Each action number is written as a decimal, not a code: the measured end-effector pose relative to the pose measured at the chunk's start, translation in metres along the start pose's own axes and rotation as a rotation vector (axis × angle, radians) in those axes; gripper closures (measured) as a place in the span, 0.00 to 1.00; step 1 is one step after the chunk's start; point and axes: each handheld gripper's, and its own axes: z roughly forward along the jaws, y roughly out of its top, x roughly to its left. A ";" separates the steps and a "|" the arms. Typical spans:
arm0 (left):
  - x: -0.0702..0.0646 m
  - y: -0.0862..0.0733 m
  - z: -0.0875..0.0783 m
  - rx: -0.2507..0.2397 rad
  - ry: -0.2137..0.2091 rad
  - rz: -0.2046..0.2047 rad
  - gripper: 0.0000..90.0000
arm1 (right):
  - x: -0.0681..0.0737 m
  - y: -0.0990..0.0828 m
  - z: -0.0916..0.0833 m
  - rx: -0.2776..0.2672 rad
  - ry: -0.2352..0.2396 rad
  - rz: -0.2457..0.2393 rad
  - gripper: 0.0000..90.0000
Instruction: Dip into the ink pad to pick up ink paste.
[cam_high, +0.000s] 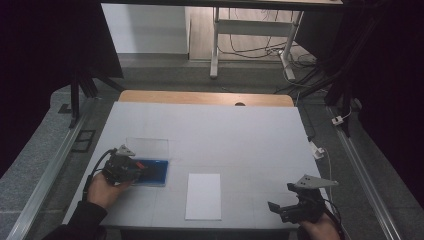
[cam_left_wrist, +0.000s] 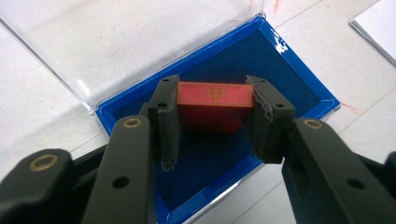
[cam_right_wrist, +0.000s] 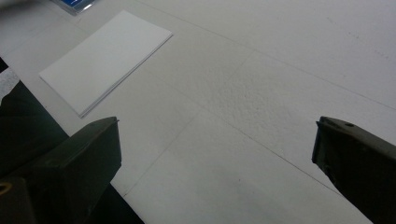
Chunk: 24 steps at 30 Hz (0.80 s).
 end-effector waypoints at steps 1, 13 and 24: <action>0.001 -0.001 0.000 -0.003 -0.008 -0.007 0.65 | 0.000 0.000 0.000 0.000 0.000 0.000 0.01; -0.007 -0.002 0.002 -0.004 0.041 0.027 0.65 | 0.000 0.000 0.000 0.002 0.000 -0.004 0.01; 0.003 -0.009 0.000 -0.038 -0.026 -0.042 0.65 | 0.000 0.000 0.000 0.001 -0.002 0.000 0.01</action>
